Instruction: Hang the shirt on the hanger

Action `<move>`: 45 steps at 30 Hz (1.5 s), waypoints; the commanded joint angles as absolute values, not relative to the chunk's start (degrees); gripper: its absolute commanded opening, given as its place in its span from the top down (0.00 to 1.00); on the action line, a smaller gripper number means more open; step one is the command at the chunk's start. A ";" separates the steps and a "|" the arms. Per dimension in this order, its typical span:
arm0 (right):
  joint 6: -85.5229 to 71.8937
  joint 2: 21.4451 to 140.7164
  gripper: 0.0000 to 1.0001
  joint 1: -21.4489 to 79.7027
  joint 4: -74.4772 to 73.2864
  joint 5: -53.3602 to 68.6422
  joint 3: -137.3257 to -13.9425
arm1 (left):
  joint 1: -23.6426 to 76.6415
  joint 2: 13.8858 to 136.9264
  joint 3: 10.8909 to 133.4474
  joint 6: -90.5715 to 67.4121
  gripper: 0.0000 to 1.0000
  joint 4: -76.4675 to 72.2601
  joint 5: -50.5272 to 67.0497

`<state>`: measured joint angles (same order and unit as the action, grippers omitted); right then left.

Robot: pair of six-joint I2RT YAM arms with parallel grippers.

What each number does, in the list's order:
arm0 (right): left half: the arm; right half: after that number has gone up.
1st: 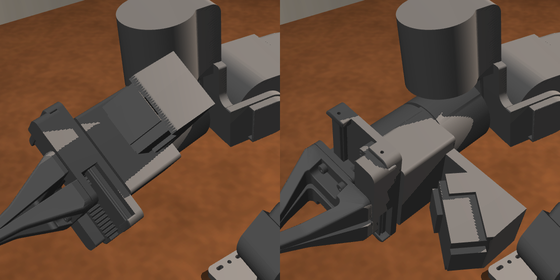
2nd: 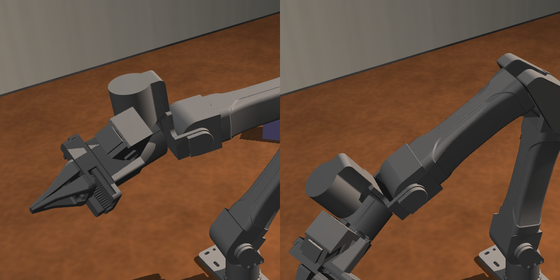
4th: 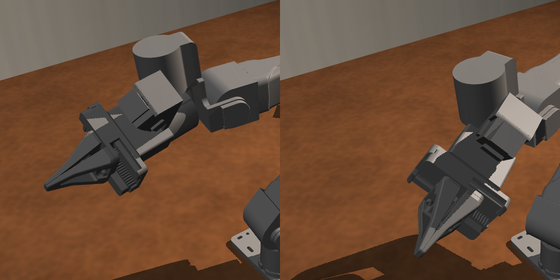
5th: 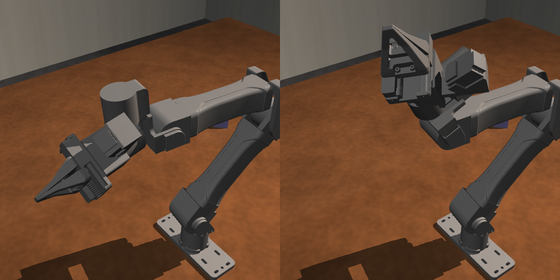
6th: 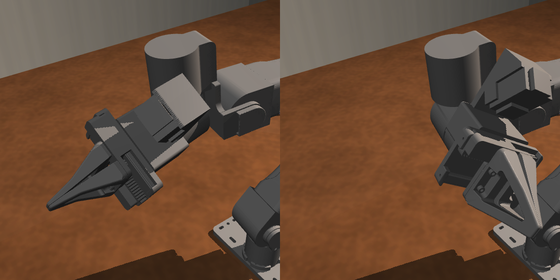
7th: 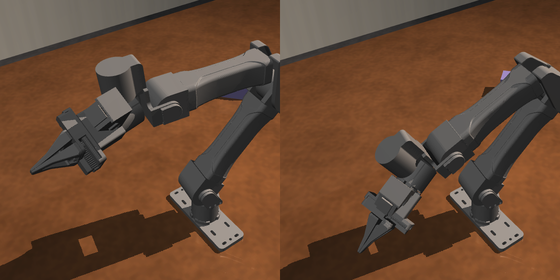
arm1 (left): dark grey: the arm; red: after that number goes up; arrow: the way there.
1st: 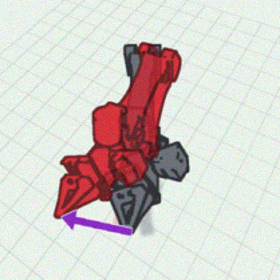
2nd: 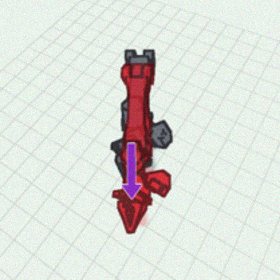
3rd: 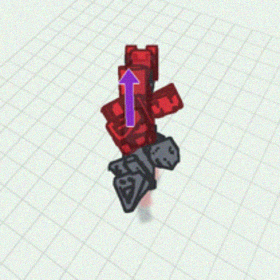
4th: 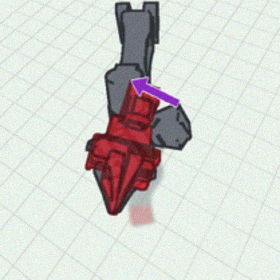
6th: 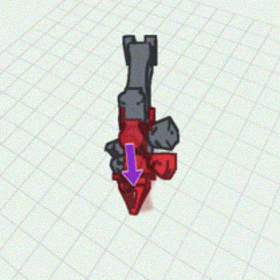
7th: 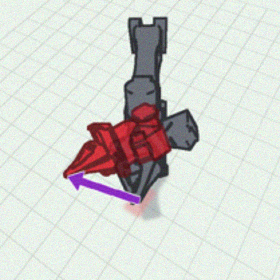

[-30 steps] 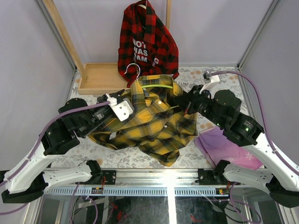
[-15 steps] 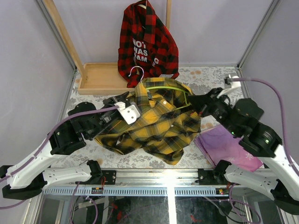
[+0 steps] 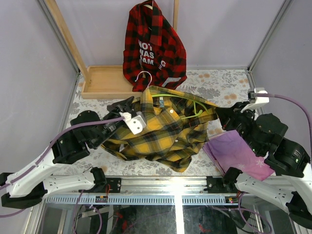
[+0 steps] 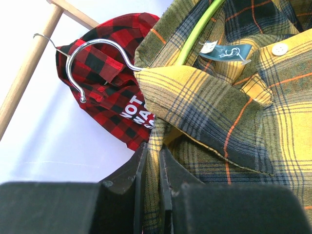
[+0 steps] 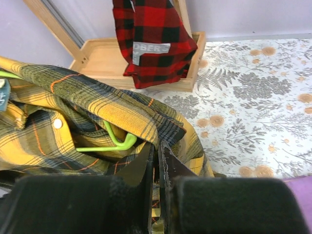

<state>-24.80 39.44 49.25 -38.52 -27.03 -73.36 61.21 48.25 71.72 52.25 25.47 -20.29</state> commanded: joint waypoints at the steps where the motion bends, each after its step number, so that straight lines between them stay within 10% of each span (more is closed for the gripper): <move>1: -20.66 39.94 0.94 49.29 -43.72 -35.90 -76.73 | 60.52 46.77 72.34 56.89 1.00 17.84 -28.96; 34: -30.87 61.81 0.86 49.27 -10.47 9.04 -87.64 | 68.83 53.42 61.38 67.89 1.00 -4.35 -38.01; 45: -15.84 52.40 0.48 49.24 -31.09 -9.40 -85.43 | 69.26 50.77 60.21 60.16 1.00 -1.36 -32.93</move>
